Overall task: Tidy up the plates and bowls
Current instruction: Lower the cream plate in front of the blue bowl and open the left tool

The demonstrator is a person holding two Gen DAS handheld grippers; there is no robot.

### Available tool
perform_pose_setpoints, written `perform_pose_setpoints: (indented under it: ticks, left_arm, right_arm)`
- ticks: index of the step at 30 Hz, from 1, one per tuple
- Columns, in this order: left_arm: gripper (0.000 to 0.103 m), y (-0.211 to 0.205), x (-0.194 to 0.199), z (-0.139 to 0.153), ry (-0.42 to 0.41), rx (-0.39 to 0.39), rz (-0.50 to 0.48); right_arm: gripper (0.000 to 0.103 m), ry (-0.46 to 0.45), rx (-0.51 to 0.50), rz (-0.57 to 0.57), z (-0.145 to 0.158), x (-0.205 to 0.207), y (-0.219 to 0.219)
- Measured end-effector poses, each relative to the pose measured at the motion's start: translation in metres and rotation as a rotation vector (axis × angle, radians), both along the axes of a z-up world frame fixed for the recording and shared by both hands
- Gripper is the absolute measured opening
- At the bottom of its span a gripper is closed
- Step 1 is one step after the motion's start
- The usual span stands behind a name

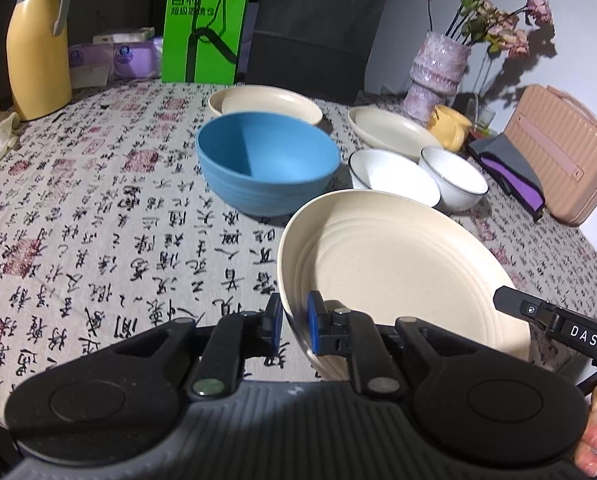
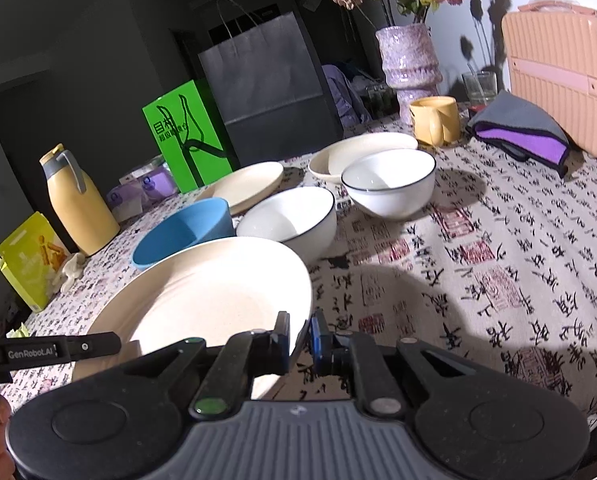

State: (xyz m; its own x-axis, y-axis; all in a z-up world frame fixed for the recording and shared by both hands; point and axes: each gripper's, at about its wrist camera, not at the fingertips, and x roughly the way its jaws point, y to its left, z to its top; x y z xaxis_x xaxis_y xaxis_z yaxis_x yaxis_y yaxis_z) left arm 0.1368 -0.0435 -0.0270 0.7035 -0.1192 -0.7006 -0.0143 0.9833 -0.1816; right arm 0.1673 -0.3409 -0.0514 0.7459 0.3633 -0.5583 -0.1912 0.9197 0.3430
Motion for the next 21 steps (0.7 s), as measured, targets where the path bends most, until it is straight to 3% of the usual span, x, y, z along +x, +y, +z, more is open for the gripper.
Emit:
perform_pose_setpoints:
  ticks: [16, 21]
  left_arm:
    - [0.015, -0.001, 0.021, -0.049, 0.112, 0.009, 0.001]
    - [0.015, -0.002, 0.020, -0.050, 0.099, 0.021, -0.006]
  right_arm:
    - [0.009, 0.089, -0.031, 0.008, -0.043, 0.016, 0.003]
    - [0.010, 0.082, -0.029, 0.013, -0.045, 0.016, 0.004]
